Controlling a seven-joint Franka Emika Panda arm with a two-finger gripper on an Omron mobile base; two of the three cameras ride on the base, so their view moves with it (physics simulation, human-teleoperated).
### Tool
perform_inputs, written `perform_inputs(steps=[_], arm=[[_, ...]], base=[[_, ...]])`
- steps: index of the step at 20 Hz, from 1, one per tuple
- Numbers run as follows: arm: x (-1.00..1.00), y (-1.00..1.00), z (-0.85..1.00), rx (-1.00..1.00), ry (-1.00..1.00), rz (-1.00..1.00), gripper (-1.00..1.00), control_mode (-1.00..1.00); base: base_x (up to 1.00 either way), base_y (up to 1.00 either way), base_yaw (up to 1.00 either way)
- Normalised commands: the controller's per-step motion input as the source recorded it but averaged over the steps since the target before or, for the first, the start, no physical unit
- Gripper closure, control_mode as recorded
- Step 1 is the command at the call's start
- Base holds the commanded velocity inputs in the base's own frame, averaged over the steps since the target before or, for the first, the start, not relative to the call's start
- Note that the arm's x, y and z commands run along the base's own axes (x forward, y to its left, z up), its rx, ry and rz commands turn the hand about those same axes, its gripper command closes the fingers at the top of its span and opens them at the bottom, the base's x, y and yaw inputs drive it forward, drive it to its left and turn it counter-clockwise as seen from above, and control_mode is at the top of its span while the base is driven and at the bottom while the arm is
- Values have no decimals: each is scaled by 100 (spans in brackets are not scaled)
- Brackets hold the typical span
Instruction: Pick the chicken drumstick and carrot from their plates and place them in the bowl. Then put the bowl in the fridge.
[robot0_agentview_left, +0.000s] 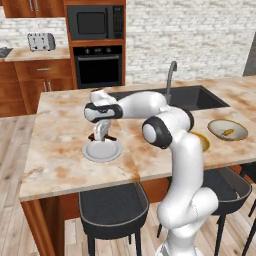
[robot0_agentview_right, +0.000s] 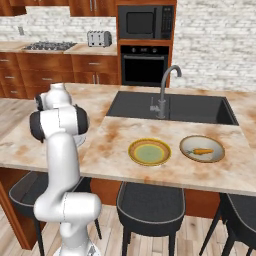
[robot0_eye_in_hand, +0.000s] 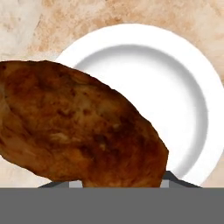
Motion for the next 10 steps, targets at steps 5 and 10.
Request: perform_inputs(steps=[5,10], arm=[[-36,-24,26,0,-6,0,100,-100],[-43,-46,8,0,-18,-1,100,-100]], base=[[0,0,0],[0,0,0]])
